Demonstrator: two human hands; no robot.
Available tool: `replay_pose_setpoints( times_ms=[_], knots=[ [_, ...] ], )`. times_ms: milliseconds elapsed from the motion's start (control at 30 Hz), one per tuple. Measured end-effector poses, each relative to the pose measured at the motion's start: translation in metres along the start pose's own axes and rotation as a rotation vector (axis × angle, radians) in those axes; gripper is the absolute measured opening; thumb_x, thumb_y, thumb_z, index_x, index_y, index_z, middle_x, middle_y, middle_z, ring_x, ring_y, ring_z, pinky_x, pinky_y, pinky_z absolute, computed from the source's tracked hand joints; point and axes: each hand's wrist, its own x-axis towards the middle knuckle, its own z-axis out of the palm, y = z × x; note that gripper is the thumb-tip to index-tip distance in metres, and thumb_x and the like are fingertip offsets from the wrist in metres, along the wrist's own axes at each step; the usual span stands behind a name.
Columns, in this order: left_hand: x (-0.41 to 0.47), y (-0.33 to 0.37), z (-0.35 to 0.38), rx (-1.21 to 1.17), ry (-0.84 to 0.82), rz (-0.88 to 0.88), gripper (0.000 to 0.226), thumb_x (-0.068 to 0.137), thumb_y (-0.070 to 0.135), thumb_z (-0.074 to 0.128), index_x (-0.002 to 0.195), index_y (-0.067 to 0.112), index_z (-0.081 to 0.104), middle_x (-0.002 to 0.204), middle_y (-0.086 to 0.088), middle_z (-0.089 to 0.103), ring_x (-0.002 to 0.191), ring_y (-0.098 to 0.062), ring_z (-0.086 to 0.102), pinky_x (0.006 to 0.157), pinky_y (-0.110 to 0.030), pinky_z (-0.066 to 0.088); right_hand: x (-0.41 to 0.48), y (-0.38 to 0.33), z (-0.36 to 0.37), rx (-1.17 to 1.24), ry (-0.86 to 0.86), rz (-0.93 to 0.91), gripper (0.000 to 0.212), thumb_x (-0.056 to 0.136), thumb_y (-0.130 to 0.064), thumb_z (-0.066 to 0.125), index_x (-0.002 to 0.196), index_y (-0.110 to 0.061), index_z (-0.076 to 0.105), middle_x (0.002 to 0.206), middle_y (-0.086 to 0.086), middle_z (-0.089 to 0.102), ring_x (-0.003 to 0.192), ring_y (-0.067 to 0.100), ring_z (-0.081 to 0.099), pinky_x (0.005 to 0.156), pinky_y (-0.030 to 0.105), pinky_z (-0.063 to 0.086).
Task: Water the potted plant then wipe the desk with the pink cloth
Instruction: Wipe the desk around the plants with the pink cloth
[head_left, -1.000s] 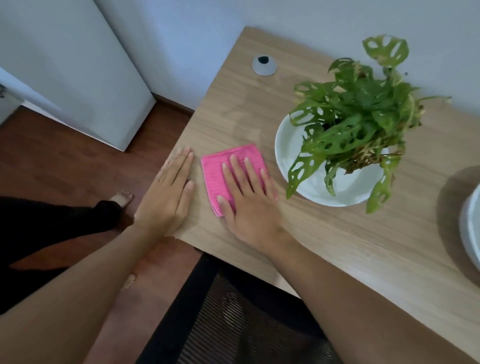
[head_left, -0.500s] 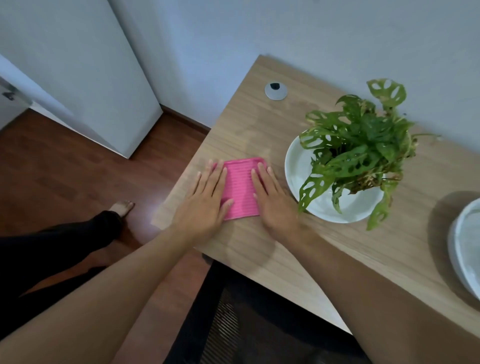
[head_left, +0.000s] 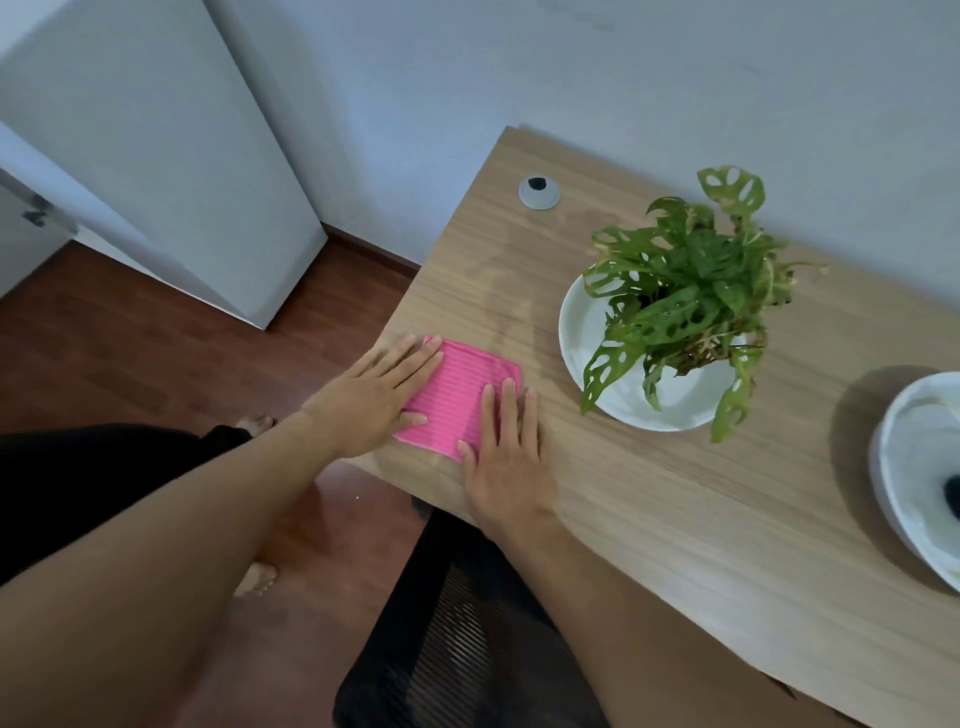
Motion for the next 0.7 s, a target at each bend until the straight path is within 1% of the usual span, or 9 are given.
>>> replay_pose_setpoints(
  times_ms=[67, 133, 233, 333, 400, 467, 533, 633, 700],
  knots=[
    [-0.004, 0.013, -0.009, -0.010, -0.017, -0.044, 0.084, 0.111, 0.063, 0.007, 0.173, 0.013, -0.021, 0.183, -0.003, -0.027, 0.170, -0.023, -0.024, 0.142, -0.050, 0.004, -0.001, 0.002, -0.011, 0.014, -0.053, -0.026, 0.080, 0.119, -0.053, 0.021, 0.180, -0.011, -0.008, 0.190, 0.016, -0.010, 0.175, 0.042, -0.006, 0.142, 0.056, 0.011],
    [-0.007, 0.027, -0.015, -0.068, -0.021, -0.065, 0.084, 0.113, 0.056, 0.019, 0.174, 0.010, -0.015, 0.184, -0.006, -0.024, 0.171, -0.022, -0.021, 0.143, -0.048, 0.004, -0.005, 0.012, -0.023, 0.059, -0.075, -0.074, 0.082, 0.119, -0.054, 0.027, 0.181, -0.012, -0.007, 0.190, 0.014, -0.009, 0.176, 0.038, -0.007, 0.142, 0.054, 0.010],
    [-0.012, 0.049, -0.022, -0.167, 0.023, -0.006, 0.085, 0.112, 0.060, 0.023, 0.177, 0.010, -0.001, 0.187, -0.006, -0.008, 0.173, -0.021, -0.010, 0.143, -0.042, 0.006, -0.022, 0.037, -0.037, 0.091, -0.063, -0.143, 0.082, 0.119, -0.053, 0.028, 0.182, -0.010, -0.001, 0.191, 0.011, -0.003, 0.177, 0.028, -0.005, 0.143, 0.049, 0.010],
    [-0.014, 0.076, -0.033, -0.254, -0.003, 0.043, 0.077, 0.117, 0.052, 0.031, 0.177, 0.013, 0.004, 0.186, 0.000, -0.002, 0.170, -0.013, -0.009, 0.137, -0.030, -0.001, -0.052, 0.070, -0.051, 0.095, -0.061, -0.154, 0.079, 0.120, -0.053, 0.027, 0.182, -0.010, 0.001, 0.191, 0.009, 0.000, 0.177, 0.025, -0.002, 0.143, 0.044, 0.006],
    [-0.011, 0.098, -0.040, -0.260, 0.025, 0.102, 0.079, 0.114, 0.055, 0.028, 0.177, 0.010, 0.013, 0.186, -0.005, 0.010, 0.172, -0.018, 0.004, 0.136, -0.030, 0.005, -0.074, 0.096, -0.054, 0.061, -0.078, -0.150, 0.079, 0.120, -0.054, 0.024, 0.182, -0.009, 0.002, 0.191, 0.009, -0.001, 0.177, 0.025, -0.001, 0.143, 0.043, 0.008],
    [-0.004, 0.123, -0.043, -0.254, 0.066, 0.175, 0.077, 0.113, 0.052, 0.034, 0.174, 0.006, 0.026, 0.183, -0.014, 0.027, 0.170, -0.027, 0.028, 0.136, -0.035, 0.019, -0.095, 0.126, -0.053, 0.041, -0.077, -0.122, 0.081, 0.119, -0.056, 0.021, 0.181, -0.007, 0.007, 0.191, 0.010, 0.003, 0.177, 0.026, 0.003, 0.143, 0.045, 0.013],
    [0.008, 0.150, -0.045, -0.260, 0.092, 0.246, 0.073, 0.115, 0.048, 0.038, 0.173, 0.005, 0.029, 0.181, -0.015, 0.031, 0.166, -0.029, 0.038, 0.135, -0.037, 0.029, -0.112, 0.157, -0.051, 0.039, -0.051, -0.066, 0.084, 0.116, -0.059, 0.017, 0.181, -0.005, 0.014, 0.190, 0.012, 0.011, 0.177, 0.028, 0.009, 0.142, 0.046, 0.019],
    [0.028, 0.186, -0.047, -0.258, 0.127, 0.336, 0.071, 0.117, 0.044, 0.040, 0.175, 0.006, 0.024, 0.184, -0.012, 0.024, 0.169, -0.023, 0.029, 0.138, -0.038, 0.028, -0.129, 0.199, -0.048, 0.045, 0.013, 0.028, 0.085, 0.115, -0.059, 0.019, 0.177, -0.001, 0.030, 0.186, 0.016, 0.028, 0.173, 0.032, 0.027, 0.136, 0.050, 0.035],
    [0.045, 0.214, -0.048, -0.251, 0.165, 0.387, 0.071, 0.117, 0.043, 0.040, 0.174, 0.003, 0.026, 0.184, -0.012, 0.023, 0.170, -0.022, 0.026, 0.138, -0.040, 0.029, -0.137, 0.230, -0.048, 0.078, 0.073, 0.101, 0.084, 0.115, -0.059, 0.022, 0.175, 0.000, 0.034, 0.183, 0.017, 0.034, 0.170, 0.033, 0.034, 0.135, 0.049, 0.037]
  ],
)
